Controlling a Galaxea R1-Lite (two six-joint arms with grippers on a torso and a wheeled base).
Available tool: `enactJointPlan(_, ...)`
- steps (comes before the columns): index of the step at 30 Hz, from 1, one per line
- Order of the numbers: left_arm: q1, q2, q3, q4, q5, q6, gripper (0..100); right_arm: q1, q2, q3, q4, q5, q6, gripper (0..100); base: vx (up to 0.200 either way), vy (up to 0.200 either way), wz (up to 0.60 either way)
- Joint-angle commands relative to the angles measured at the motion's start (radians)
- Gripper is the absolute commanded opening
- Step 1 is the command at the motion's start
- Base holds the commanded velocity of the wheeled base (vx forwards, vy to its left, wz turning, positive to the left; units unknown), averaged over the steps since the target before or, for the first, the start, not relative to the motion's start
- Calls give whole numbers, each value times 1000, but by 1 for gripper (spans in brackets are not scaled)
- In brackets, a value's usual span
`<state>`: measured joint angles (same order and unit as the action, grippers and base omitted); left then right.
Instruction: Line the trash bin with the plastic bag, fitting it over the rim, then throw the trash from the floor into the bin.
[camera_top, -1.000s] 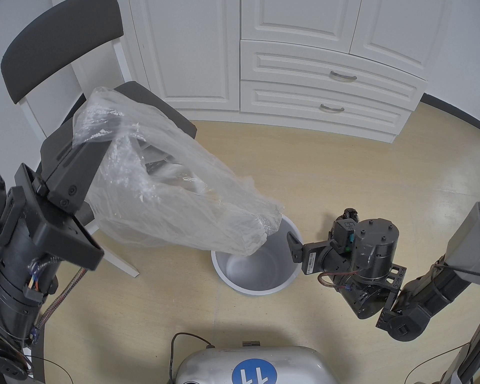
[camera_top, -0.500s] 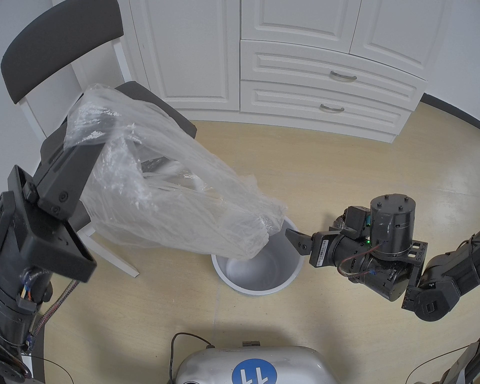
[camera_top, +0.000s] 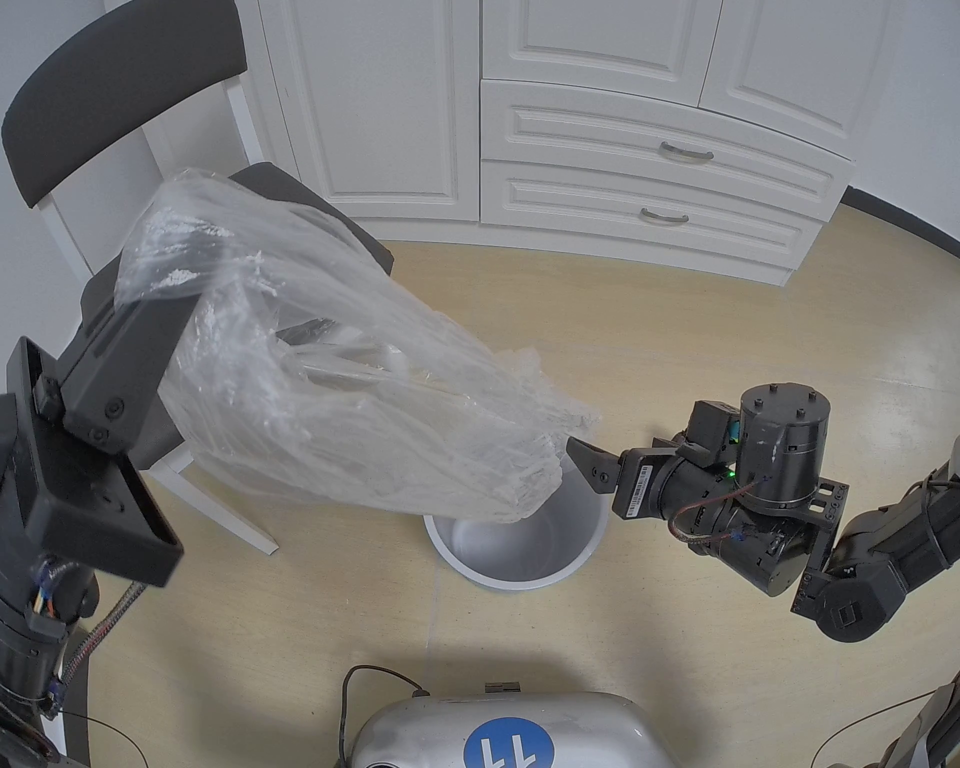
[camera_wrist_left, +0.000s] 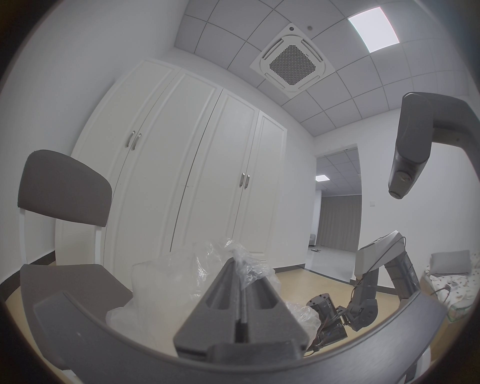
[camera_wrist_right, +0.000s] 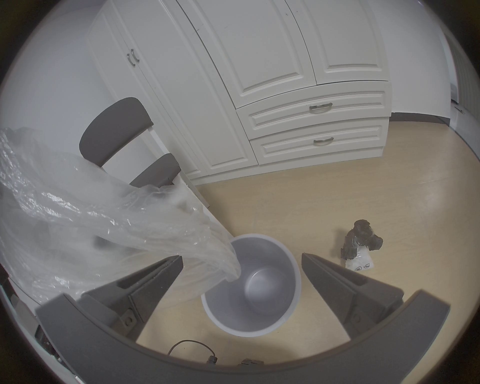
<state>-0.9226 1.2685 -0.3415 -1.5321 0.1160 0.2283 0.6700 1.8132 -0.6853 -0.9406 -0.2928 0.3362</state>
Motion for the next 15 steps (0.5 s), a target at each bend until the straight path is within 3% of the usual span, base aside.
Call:
enactJointPlan(1,-4,0,6,0,-1,0,0,2,12,3,-1,0,0,100,0,0,0)
enactJointPlan(15,-44,-5,6,-2,-2,-1,0,33,40,4,-4,3,3,100,0,0,0)
